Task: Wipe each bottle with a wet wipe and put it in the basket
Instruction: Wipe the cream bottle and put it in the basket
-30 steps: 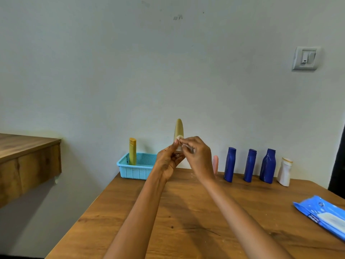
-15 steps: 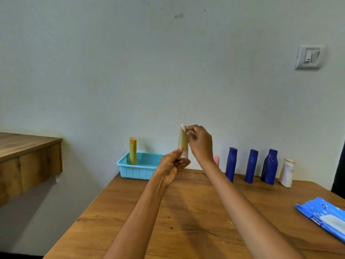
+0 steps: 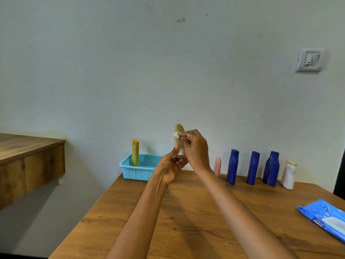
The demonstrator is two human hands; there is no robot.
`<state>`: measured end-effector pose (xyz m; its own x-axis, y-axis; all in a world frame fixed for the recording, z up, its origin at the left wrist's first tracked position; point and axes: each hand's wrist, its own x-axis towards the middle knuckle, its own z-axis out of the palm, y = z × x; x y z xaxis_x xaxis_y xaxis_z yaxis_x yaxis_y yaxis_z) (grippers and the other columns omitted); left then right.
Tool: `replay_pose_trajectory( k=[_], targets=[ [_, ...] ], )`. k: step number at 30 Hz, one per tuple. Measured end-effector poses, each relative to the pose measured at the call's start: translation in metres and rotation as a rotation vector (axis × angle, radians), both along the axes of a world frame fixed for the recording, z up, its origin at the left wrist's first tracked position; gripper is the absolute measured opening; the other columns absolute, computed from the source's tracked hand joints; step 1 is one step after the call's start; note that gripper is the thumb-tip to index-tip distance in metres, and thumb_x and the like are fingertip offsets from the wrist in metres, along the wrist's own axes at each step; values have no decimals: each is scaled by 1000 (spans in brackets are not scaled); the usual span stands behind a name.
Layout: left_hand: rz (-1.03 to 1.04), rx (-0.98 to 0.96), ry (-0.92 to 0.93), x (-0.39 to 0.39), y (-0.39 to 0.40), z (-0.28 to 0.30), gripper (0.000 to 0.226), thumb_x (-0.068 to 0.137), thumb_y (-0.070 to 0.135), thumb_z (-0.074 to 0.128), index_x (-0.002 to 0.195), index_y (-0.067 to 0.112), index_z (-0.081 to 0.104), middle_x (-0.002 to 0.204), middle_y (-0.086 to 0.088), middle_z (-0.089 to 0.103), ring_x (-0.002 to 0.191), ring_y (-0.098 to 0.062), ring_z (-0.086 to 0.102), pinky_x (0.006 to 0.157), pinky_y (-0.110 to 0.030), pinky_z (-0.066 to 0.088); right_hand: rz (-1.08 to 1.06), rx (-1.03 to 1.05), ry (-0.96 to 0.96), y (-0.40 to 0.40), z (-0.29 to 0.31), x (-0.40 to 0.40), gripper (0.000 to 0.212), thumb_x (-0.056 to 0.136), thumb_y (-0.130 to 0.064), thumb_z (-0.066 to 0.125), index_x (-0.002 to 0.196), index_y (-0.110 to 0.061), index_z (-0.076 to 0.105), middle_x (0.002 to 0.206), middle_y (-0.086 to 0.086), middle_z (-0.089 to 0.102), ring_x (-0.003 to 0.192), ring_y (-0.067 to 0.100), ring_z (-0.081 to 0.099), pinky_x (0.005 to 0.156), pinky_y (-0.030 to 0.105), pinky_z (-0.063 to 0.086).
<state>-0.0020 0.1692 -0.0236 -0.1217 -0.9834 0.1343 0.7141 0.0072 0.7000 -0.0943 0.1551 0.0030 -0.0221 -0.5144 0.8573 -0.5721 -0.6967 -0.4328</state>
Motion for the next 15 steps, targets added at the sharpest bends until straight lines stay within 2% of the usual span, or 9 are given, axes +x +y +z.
replay_pose_trajectory(
  k=[3,6,10,13,15],
  targets=[
    [1,17,-14,-3,-2,-2,26,91,20,56,96,-6,58,79,-18,60,73,-24,63,64,-31,59,-29,72,-54,-15,21,-1,20,91,-7,53,99,-11,70,105,5,65,94,16,61,75,20,46],
    [20,47,-6,-7,-2,-3,26,91,19,56,94,-7,55,78,-17,53,75,-26,57,61,-33,60,-55,175,-126,-32,32,-5,21,90,-7,52,96,-14,72,104,4,68,96,18,63,76,23,47],
    [7,59,-7,-8,-1,-5,26,91,18,57,95,-7,54,81,-19,54,77,-29,57,57,-34,59,-9,251,-203,-32,20,-10,20,92,-9,53,101,-13,71,105,3,70,98,18,63,80,25,50],
    [-1,52,10,-7,-2,-5,28,91,18,57,98,-8,54,80,-19,56,75,-28,59,60,-36,60,52,291,-334,-20,3,-12,21,92,-8,52,104,-10,69,104,4,70,98,17,64,81,26,51],
    [-3,36,41,-5,-3,-5,28,92,19,56,99,-8,56,80,-20,58,75,-26,60,61,-34,60,81,300,-351,-10,-7,-9,20,91,-8,54,104,-11,69,103,4,70,95,15,64,81,26,52]
  ],
)
